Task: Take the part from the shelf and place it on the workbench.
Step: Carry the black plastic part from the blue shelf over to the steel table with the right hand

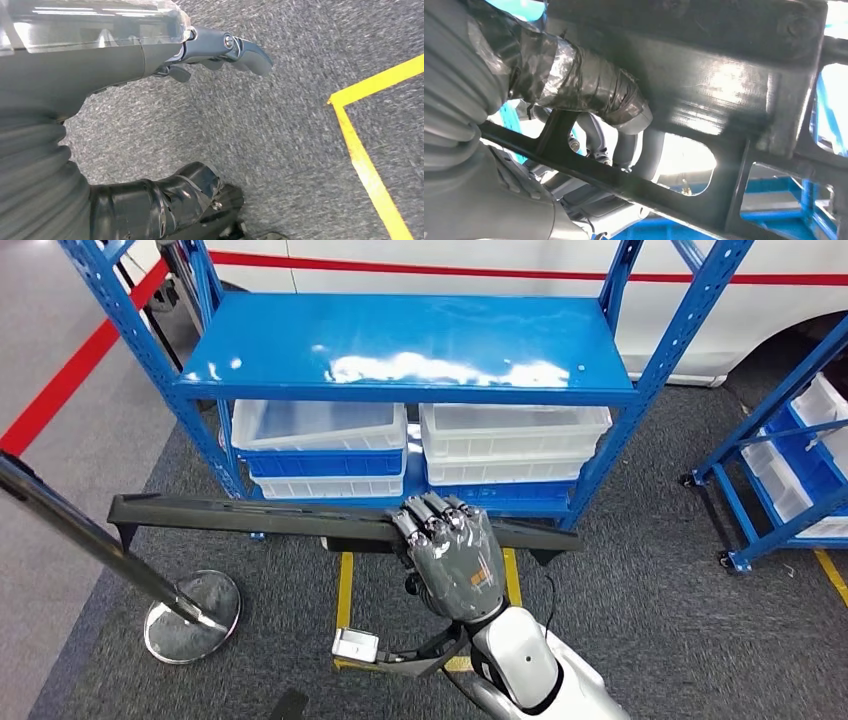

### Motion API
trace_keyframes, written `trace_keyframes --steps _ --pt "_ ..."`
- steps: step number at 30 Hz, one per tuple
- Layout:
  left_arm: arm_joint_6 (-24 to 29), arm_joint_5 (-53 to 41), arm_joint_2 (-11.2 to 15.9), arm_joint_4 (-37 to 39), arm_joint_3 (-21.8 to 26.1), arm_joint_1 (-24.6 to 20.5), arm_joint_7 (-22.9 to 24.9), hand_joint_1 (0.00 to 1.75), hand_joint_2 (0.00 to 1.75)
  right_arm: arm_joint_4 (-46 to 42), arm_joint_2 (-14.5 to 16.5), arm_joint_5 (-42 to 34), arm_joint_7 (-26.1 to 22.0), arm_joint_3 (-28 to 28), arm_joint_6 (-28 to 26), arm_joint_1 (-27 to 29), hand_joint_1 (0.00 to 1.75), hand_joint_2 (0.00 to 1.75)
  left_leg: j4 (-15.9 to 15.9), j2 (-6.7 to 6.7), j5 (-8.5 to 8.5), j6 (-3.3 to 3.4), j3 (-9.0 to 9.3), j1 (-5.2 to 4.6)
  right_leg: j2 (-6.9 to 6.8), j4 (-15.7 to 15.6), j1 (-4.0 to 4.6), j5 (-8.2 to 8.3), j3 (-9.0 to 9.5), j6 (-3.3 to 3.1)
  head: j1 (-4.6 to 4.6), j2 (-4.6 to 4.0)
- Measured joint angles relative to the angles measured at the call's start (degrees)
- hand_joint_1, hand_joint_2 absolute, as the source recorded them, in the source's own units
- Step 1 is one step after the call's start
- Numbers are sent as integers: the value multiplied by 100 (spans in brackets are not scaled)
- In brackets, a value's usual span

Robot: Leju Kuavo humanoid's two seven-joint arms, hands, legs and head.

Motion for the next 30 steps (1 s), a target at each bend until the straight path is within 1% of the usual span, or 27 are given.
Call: trace_keyframes --steps 1,2,3,4,5,6,7,8,9,10,11,12,13,14,16,17,18,20,21,22,23,24,25,26,27,28,30 --pt "-1 1 0 0 0 -1 0 0 175 0 -1 0 -4 0 0 2 175 175 -14 14 59 47 -28 6 11 24 -9 -46 -26 35 -1 0" --pt "-2 1 0 0 0 -4 0 0 175 0 -2 0 -5 0 -1 5 175 175 -33 29 128 97 -72 13 21 120 -16 -198 -69 67 0 0" --pt "-2 1 0 1 0 -7 0 0 175 0 -3 -1 -5 0 -1 6 175 175 -48 43 203 137 -132 21 30 324 -26 -450 -135 94 0 0" --pt "-3 1 1 1 0 -10 1 0 175 0 -3 -1 -5 0 -3 7 175 175 -47 49 269 162 -204 18 33 618 -34 -755 -213 116 0 0" --pt "-3 1 1 1 0 -8 -1 0 175 0 -3 -7 -5 0 -5 10 175 175 -40 51 331 175 -291 15 33 974 -38 -1014 -291 134 0 0" --pt "-3 2 2 2 0 -4 -4 0 175 0 -3 -23 -5 0 -8 15 175 175 -29 52 390 172 -384 11 32 1295 -42 -1154 -336 146 -1 0" --pt "-3 5 3 2 0 0 -11 0 175 0 -3 -44 -6 0 -11 22 175 175 -18 54 441 165 -473 9 32 1489 -46 -1162 -323 149 -1 0" --pt "-3 9 5 1 0 3 -21 0 175 0 -3 -70 -9 0 -14 28 175 175 -5 56 486 155 -558 8 32 1501 -47 -1057 -221 144 -1 0" --pt "-3 13 8 1 0 5 -33 0 175 0 -3 -95 -14 0 -17 33 175 175 6 57 527 142 -630 7 32 1308 -48 -894 -20 129 -1 0" --pt "-3 14 9 1 0 5 -43 0 175 0 -3 -114 -19 0 -21 34 175 175 16 58 567 126 -683 6 32 948 -44 -784 258 101 -2 0" --pt "-2 15 9 1 0 4 -52 0 175 -2 -3 -133 -26 0 -24 34 175 175 26 57 605 103 -724 -3 31 524 -29 -760 560 65 -2 0" --pt "0 15 9 1 0 4 -58 0 175 -3 -3 -152 -31 0 -29 33 175 175 26 58 643 72 -741 -7 29 186 -10 -783 785 28 -5 0" --pt "4 16 10 0 0 4 -65 0 175 -5 -3 -171 -34 -1 -36 32 175 175 24 59 679 36 -745 -7 30 -45 13 -842 921 -8 -1 0" --pt "8 20 10 -1 0 4 -72 0 175 -8 -3 -189 -37 -1 -46 32 175 175 12 61 715 -2 -743 -6 30 -137 35 -867 961 -41 1 0" --pt "11 28 11 1 1 6 -86 0 175 -14 -2 -224 -39 -2 -67 36 175 175 12 60 737 -72 -753 2 30 -180 22 -792 918 -130 9 0" --pt "8 32 11 1 1 9 -91 0 175 -15 1 -240 -39 -2 -76 40 175 175 94 56 648 -95 -798 5 27 -200 7 -741 891 -187 3 0" --pt "4 32 11 2 2 13 -95 0 175 -16 3 -254 -39 -2 -86 46 175 175 292 51 473 -117 -882 7 23 -220 -10 -689 857 -234 1 0" --pt "-1 32 11 2 2 21 -97 0 175 -15 9 -279 -39 -3 -108 68 175 175 987 45 -3 -152 -1134 21 20 -219 -10 -615 768 -285 -6 0" --pt "-1 32 11 2 2 27 -97 0 175 -15 10 -289 -39 -4 -116 90 175 175 1336 45 -166 -171 -1238 22 24 -208 -5 -588 721 -285 -6 0" --pt "-1 31 11 2 2 34 -95 0 175 -14 10 -298 -40 -5 -120 114 175 175 1537 45 -221 -183 -1270 23 30 -191 -1 -568 683 -281 -6 0" --pt "-1 31 11 2 2 39 -93 0 175 -14 10 -304 -40 -8 -122 136 175 175 1529 44 -169 -185 -1197 23 39 -167 1 -555 649 -275 -6 0" --pt "-1 31 12 1 2 42 -91 0 175 -15 10 -307 -40 -11 -124 152 175 175 1299 42 -32 -176 -1017 23 53 -139 2 -550 624 -269 -7 0" --pt "-1 31 14 1 2 42 -90 0 175 -15 10 -308 -40 -16 -126 161 175 175 916 27 120 -155 -773 22 65 -111 3 -551 608 -262 -6 0" --pt "-1 31 18 1 2 41 -90 0 175 -16 10 -309 -40 -22 -128 165 175 175 544 1 216 -128 -523 15 76 -86 9 -552 585 -247 -7 0" --pt "0 30 22 1 1 41 -90 0 175 -16 10 -310 -40 -29 -129 167 175 175 262 -23 275 -100 -352 6 87 -69 13 -548 565 -224 -6 0" --pt "0 30 25 1 1 43 -90 0 175 -16 10 -311 -40 -35 -131 170 175 175 93 -43 278 -76 -259 -3 97 -58 16 -541 548 -196 -5 0" --pt "0 31 27 1 0 49 -89 0 175 -17 10 -313 -40 -45 -134 175 175 175 6 -40 276 -31 -253 -6 121 -61 23 -509 522 -129 -3 0"
